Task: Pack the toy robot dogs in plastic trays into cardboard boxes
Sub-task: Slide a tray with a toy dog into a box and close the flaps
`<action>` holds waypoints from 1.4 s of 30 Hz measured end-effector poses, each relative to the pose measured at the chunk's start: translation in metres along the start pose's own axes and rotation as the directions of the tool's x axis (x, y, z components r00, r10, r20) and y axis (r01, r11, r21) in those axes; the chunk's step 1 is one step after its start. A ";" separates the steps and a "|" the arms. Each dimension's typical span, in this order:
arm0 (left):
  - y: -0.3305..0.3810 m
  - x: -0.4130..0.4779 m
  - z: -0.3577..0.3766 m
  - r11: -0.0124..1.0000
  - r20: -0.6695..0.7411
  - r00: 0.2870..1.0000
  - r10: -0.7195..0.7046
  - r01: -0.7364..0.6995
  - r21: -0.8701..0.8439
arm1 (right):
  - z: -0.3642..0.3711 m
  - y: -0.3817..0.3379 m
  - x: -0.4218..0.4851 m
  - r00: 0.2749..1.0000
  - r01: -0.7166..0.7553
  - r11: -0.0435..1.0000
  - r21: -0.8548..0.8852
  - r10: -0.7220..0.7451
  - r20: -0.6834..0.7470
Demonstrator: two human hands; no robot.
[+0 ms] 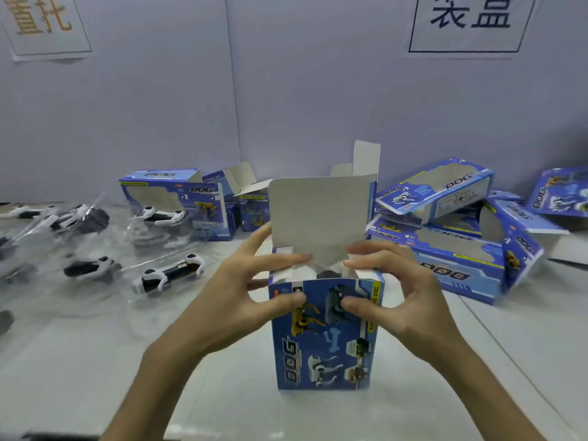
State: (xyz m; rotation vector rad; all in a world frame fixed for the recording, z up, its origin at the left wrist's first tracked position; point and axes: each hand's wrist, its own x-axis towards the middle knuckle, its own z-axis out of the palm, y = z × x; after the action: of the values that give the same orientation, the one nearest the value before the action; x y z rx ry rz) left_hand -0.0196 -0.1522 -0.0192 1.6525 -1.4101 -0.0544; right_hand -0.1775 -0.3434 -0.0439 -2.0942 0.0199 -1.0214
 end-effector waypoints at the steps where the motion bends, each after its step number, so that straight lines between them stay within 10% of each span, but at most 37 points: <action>1: 0.005 -0.003 0.002 0.999 -0.030 0.999 0.033 -0.033 -0.003 | -0.001 -0.005 -0.006 1.000 -0.002 1.000 -0.014 0.002 -0.011; 7: 0.030 -0.029 0.015 0.990 -0.097 0.986 0.138 -0.135 0.035 | -0.008 -0.029 -0.039 0.998 0.024 0.994 -0.102 -0.030 -0.055; 12: 0.041 -0.048 0.028 0.821 -0.261 0.915 0.308 -0.117 0.559 | -0.013 -0.042 -0.050 0.994 0.098 0.975 -0.201 -0.107 -0.034; 18: 0.046 -0.054 0.045 0.709 -0.400 0.835 0.378 0.017 0.705 | -0.010 -0.036 -0.045 0.996 0.086 0.966 -0.242 -0.083 0.022; 23: 0.056 -0.046 0.041 0.843 -0.243 0.940 0.238 -0.076 0.532 | -0.009 -0.033 -0.039 0.998 0.055 0.968 -0.246 -0.045 0.046; 34: 0.075 -0.023 0.054 0.569 -0.014 0.989 0.145 -0.072 0.819 | -0.007 -0.035 -0.026 1.000 -0.019 0.994 -0.106 0.021 0.018; 42: 0.079 -0.021 0.058 0.617 -0.001 0.971 0.241 -0.152 0.772 | -0.003 -0.039 -0.008 0.926 -0.320 0.854 0.411 0.373 -0.056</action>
State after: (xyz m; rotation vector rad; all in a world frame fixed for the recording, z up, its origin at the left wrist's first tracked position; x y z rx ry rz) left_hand -0.1190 -0.1631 -0.0105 2.1074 -1.6361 0.8815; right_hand -0.1968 -0.3162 -0.0222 -1.5769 0.2339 -0.8570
